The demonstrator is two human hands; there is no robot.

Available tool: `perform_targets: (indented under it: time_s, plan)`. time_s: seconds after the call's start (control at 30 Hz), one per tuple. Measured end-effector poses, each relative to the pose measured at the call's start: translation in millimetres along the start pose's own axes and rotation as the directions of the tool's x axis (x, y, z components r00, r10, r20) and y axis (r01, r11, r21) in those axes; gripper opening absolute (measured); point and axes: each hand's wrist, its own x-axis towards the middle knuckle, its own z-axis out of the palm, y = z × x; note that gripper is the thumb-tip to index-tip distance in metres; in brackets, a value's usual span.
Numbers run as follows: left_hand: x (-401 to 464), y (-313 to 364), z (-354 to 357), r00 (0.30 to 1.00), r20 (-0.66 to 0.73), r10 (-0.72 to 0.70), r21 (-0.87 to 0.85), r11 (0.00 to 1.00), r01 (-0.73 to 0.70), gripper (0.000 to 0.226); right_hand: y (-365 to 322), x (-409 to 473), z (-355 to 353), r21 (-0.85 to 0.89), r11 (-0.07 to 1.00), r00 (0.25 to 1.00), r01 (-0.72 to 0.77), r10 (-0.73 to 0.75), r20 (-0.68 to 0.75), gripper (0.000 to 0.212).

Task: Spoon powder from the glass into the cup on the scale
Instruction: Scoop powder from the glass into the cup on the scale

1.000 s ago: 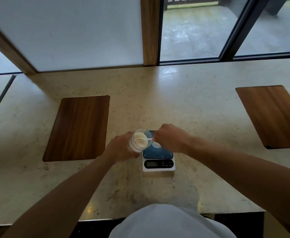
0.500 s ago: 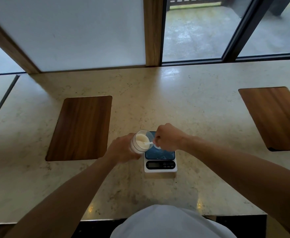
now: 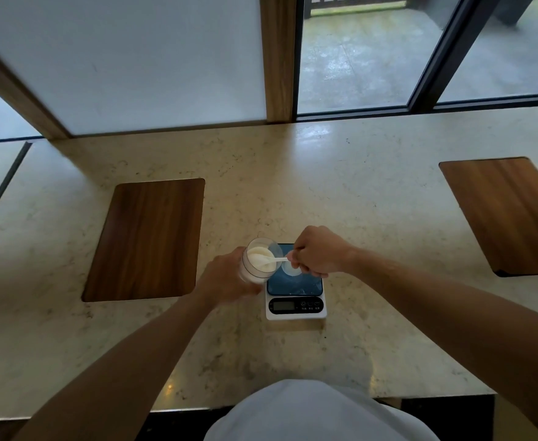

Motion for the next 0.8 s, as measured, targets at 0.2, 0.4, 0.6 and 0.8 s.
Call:
perform_targets:
  time_s: [0.2,0.4,0.6,0.8]
  plan:
    - [1.5,0.4,-1.6,1.000,-0.006,-0.022,-0.021,1.000,0.021,0.086,0.1,-7.4,-5.3,0.016,1.000,0.999,0.024,-0.024,-0.028,0.030]
    - [1.5,-2.5,-3.2,0.999,-0.002,-0.053,-0.038,0.998,0.053,0.084,3.8,-14.0,-9.7,0.071,0.996,0.997,0.059,-0.056,-0.047,0.032]
    - [-1.5,-7.6,-2.5,0.996,-0.016,-0.088,-0.058,0.995,0.086,0.084,8.9,-20.5,-15.8,0.130,0.988,0.994,0.083,-0.072,-0.086,0.034]
    - [-7.5,-10.6,-4.0,0.993,-0.039,-0.107,-0.122,0.987,0.102,0.079,21.2,-25.9,-22.1,0.164,0.981,0.990,0.103,-0.085,-0.116,0.037]
